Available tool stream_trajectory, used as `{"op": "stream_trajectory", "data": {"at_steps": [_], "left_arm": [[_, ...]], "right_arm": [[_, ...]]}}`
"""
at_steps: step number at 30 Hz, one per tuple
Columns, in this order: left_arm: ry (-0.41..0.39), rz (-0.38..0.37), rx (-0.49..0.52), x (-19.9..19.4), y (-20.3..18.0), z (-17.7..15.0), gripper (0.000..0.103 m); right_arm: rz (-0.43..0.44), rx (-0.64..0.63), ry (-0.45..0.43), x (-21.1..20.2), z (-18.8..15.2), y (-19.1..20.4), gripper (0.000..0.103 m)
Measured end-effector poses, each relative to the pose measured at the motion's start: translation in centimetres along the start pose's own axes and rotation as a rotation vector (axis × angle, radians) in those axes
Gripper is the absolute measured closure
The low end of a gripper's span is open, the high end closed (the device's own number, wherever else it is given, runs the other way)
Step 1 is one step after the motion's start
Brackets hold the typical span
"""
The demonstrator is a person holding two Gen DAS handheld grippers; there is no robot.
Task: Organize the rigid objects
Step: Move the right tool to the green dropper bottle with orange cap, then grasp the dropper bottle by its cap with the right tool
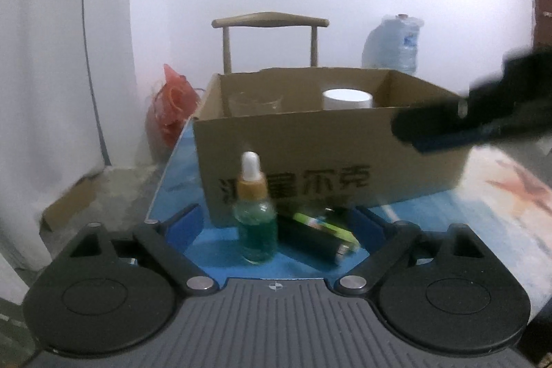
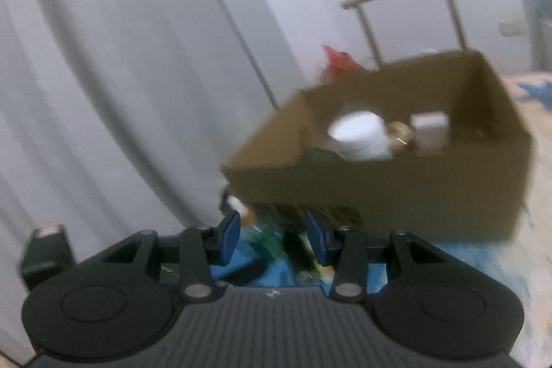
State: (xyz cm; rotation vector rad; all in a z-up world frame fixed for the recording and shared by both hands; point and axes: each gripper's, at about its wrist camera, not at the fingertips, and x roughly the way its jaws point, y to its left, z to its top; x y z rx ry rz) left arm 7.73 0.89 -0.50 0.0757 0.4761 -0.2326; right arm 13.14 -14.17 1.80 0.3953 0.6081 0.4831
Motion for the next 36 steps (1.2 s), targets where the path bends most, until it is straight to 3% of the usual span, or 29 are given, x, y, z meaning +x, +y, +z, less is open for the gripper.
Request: {"op": "stream_trajectory", "data": {"at_steps": [4, 12, 22, 29, 36], "left_arm": [[0.013, -0.014, 0.002, 0.6, 0.8, -0.6, 0.021], [0.035, -0.069, -0.019, 1.7, 2.1, -1.1, 0.036], [0.069, -0.108, -0.056, 2.8, 2.7, -1.1, 0.049], [0.074, -0.104, -0.079, 3.0, 3.0, -1.0, 0.07], [0.076, -0.111, -0.082, 2.5, 3.1, -0.9, 0.071]], "right_arm": [[0.049, -0.079, 0.007, 2.4, 1.2, 1.7, 0.057], [0.041, -0.204, 0.09, 7.5, 1.6, 4.0, 0.063], [0.022, -0.246, 0.152, 10.3, 1.8, 4.0, 0.071], [0.039, -0.258, 0.182, 11.6, 1.8, 3.7, 0.081], [0.048, -0.263, 0.18, 11.2, 1.5, 3.9, 0.082]]}}
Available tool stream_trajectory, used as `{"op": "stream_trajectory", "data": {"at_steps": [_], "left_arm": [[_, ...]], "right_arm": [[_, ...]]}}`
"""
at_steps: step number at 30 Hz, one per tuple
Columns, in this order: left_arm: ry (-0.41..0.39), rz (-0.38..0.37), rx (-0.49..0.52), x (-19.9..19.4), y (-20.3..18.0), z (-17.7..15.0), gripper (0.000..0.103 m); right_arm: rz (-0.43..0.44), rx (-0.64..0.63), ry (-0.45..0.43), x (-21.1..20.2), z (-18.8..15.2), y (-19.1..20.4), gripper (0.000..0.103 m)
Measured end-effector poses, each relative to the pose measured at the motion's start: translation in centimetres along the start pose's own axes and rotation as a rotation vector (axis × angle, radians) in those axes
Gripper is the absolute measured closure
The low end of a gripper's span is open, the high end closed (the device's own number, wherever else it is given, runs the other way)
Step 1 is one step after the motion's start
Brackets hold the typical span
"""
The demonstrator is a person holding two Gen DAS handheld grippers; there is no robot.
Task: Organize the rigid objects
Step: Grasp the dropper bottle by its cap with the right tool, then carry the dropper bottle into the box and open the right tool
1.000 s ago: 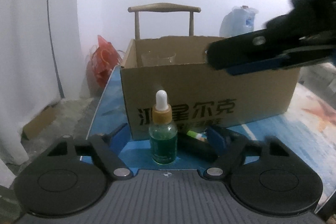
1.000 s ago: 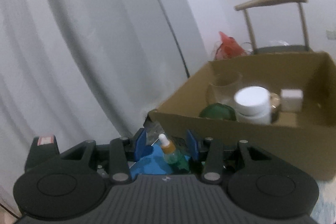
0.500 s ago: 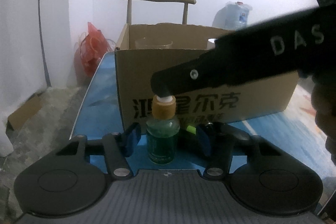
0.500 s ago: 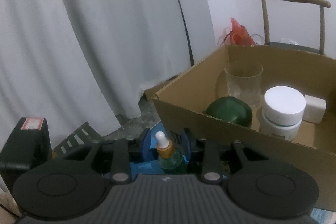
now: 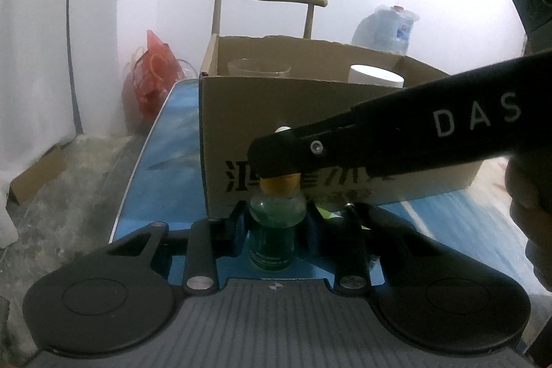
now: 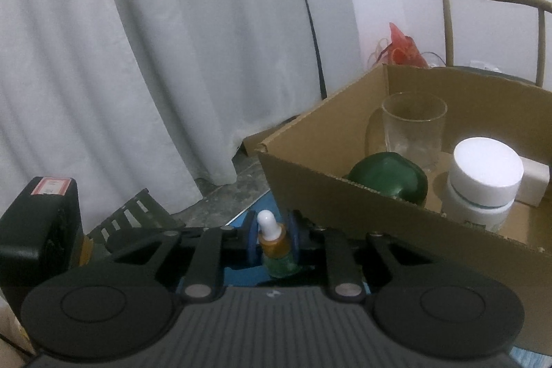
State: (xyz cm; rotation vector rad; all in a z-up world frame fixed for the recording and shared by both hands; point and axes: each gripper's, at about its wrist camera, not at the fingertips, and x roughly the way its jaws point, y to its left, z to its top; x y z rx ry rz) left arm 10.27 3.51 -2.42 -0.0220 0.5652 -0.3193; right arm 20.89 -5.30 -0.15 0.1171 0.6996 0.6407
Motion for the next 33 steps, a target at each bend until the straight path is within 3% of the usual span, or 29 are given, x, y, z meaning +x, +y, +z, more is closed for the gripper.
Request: {"op": "stream_trajectory", "data": {"at_steps": [5, 10, 14, 20, 25, 33], "left_arm": [[-0.032, 0.016, 0.035, -2.1, -1.2, 0.8, 0.071], [-0.104, 0.017, 0.113, -4.9, -3.4, 3.2, 0.071], [-0.152, -0.028, 0.155, -5.7, -5.4, 6.2, 0.071], [-0.177, -0.164, 0.176, -4.1, -8.5, 11.5, 0.071], [-0.114, -0.272, 0.156, 0.0, -10.3, 15.6, 0.071], [0.058, -0.266, 0.145, 7.1, -11.7, 16.5, 0.071]], "right_arm": [[0.025, -0.001, -0.036, -2.1, 0.3, 0.6, 0.082], [0.028, -0.018, -0.13, -6.5, 1.4, 1.3, 0.082], [0.003, -0.02, -0.207, -10.2, 2.8, 0.7, 0.082], [-0.104, -0.042, -0.282, -14.7, 5.4, -1.4, 0.082], [-0.177, -0.01, -0.28, -16.1, 7.9, -5.1, 0.082], [-0.17, 0.16, -0.164, -13.1, 8.8, -13.4, 0.081]]}}
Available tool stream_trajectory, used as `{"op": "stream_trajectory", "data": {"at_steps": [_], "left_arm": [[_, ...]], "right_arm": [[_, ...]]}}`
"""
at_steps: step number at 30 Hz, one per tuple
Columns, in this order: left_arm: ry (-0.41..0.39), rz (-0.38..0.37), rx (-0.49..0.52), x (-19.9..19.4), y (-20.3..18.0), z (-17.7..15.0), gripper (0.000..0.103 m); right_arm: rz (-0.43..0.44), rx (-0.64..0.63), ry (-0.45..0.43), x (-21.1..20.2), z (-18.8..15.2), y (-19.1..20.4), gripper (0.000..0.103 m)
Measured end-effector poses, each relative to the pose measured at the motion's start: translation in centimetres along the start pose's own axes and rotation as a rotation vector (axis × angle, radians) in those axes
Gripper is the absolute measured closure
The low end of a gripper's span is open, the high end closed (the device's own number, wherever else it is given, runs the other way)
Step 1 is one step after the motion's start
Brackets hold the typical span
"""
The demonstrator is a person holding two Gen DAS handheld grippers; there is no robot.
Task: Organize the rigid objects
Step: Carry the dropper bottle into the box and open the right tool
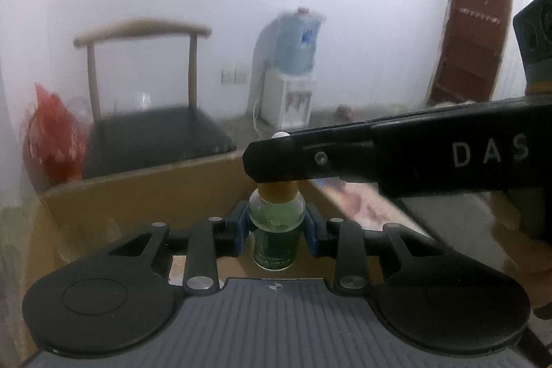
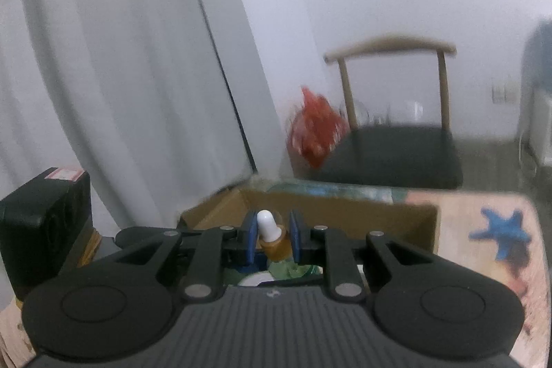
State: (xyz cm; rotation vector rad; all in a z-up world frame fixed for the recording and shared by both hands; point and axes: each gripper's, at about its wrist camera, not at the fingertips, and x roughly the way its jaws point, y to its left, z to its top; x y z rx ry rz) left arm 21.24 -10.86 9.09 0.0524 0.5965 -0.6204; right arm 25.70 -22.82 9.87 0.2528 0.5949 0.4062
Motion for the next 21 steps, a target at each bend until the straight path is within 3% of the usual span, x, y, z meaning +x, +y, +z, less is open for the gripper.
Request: {"op": "stream_trajectory", "data": {"at_steps": [8, 16, 18, 21], "left_arm": [[0.15, 0.016, -0.034, 3.0, 1.1, -0.7, 0.071], [0.179, 0.049, -0.022, 3.9, 1.4, -0.6, 0.069], [0.179, 0.067, -0.007, 3.7, 1.3, -0.7, 0.065], [0.159, 0.086, -0.012, 2.5, 1.8, -0.4, 0.051]], "right_arm": [[0.022, 0.087, 0.127, 4.3, -1.6, -3.7, 0.081], [0.044, 0.132, 0.251, 7.0, -3.1, -4.9, 0.082], [0.048, 0.139, 0.251, 7.0, -3.1, -5.0, 0.082], [0.048, 0.147, 0.246, 7.0, -2.9, -5.2, 0.082]]}}
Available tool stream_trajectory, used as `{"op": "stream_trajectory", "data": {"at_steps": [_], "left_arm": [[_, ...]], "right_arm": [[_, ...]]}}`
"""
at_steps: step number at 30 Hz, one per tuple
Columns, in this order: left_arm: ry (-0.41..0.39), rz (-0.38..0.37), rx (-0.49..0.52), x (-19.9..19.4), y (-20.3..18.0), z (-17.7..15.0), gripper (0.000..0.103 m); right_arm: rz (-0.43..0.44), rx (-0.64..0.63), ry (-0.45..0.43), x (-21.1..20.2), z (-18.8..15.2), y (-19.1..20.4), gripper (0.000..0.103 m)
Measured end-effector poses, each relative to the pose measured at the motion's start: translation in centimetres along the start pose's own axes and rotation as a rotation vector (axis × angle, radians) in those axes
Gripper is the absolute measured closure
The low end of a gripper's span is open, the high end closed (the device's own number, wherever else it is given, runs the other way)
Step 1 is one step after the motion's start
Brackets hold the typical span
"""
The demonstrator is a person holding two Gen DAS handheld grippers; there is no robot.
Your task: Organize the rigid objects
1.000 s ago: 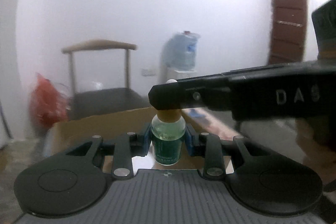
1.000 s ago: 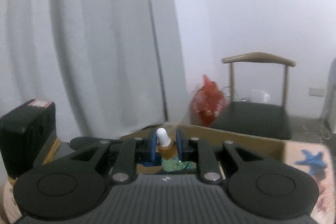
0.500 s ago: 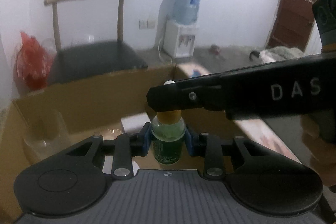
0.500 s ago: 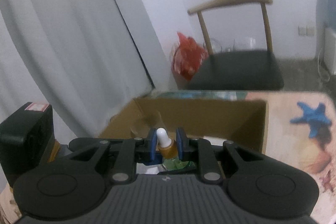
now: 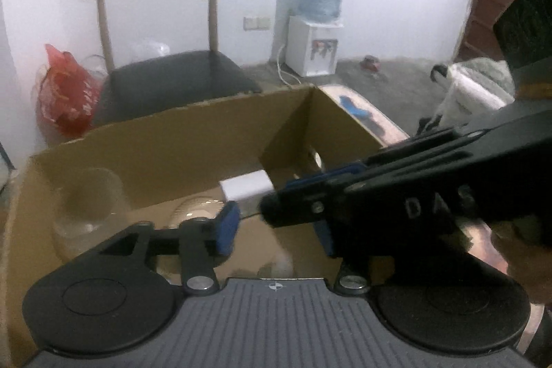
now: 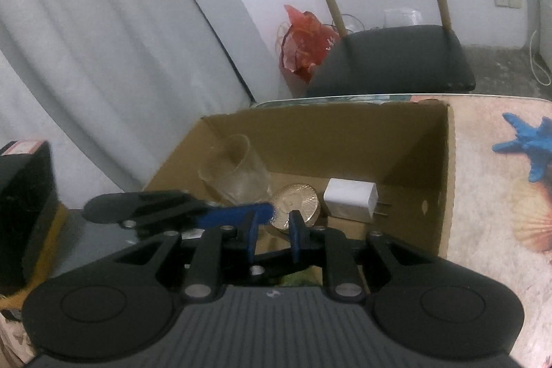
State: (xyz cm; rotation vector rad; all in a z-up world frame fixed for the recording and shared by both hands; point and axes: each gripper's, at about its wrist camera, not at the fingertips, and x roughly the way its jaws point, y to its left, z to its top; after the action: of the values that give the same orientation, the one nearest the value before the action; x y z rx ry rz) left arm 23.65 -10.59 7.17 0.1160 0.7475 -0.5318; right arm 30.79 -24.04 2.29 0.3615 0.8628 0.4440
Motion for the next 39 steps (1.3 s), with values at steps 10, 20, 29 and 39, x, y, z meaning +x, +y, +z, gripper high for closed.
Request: {"op": "stream_trajectory", "data": {"at_steps": [10, 20, 29, 39], "left_arm": [[-0.115, 0.15, -0.272, -18.1, 7.2, -9.6, 0.025], [0.149, 0.254, -0.431, -13.6, 7.2, -20.0, 0.046], [0.102, 0.298, -0.388, -13.4, 6.9, -20.0, 0.082], [0.073, 0.257, -0.39, -13.5, 6.9, -19.6, 0.082]], "right_arm": [[0.177, -0.083, -0.178, -8.0, -5.0, 6.2, 0.082], [0.191, -0.176, -0.075, -4.8, -10.2, 12.5, 0.081], [0.094, -0.129, -0.11, -7.0, -10.7, 10.6, 0.081], [0.042, -0.07, -0.145, -8.1, -10.9, 8.3, 0.081]]}}
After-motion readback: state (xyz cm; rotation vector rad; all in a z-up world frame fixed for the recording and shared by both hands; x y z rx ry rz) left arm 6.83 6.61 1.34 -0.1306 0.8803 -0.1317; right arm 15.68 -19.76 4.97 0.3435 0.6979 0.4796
